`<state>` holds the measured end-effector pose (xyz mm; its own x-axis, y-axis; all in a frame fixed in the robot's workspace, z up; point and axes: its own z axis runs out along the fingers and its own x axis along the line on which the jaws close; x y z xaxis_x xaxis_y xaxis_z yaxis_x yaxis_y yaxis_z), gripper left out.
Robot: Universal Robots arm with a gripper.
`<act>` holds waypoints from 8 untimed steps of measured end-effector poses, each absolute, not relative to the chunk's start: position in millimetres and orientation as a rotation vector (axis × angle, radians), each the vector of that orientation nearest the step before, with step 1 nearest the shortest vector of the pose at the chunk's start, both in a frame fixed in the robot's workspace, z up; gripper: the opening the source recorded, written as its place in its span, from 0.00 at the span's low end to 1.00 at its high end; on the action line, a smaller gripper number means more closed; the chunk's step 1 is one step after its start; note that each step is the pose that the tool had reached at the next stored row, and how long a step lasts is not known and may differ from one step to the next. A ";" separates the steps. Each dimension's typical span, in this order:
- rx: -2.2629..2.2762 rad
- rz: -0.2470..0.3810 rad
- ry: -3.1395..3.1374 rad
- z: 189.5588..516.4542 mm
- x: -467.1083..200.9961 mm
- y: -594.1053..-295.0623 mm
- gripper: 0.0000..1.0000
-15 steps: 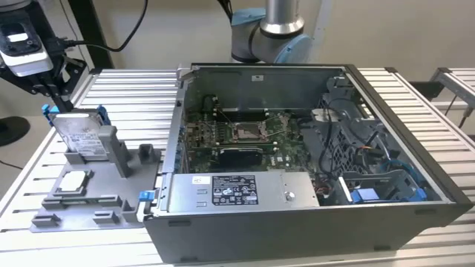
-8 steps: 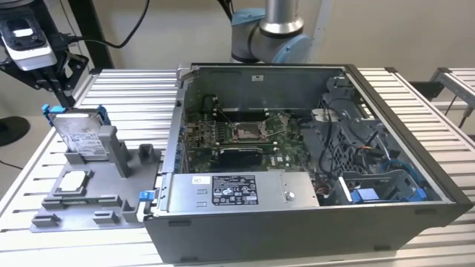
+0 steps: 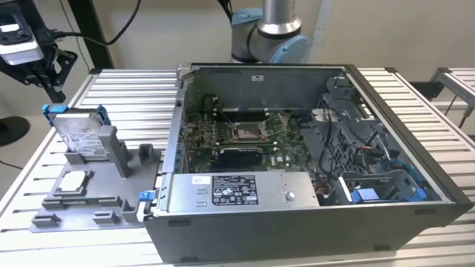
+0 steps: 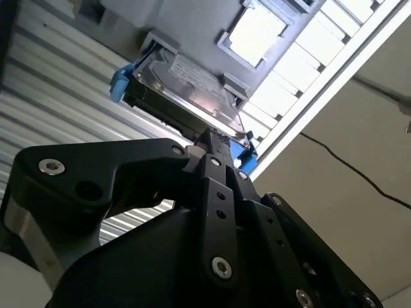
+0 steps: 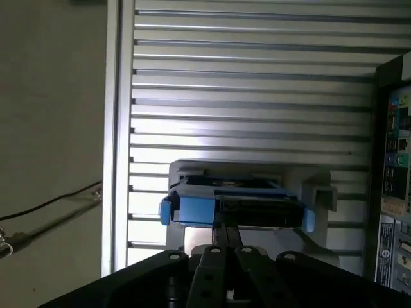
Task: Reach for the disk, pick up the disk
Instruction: 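Reach for the disk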
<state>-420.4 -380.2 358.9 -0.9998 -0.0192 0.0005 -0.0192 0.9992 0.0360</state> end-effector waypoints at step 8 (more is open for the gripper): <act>0.030 -0.057 -3.141 358.4 -433.2 -380.0 0.00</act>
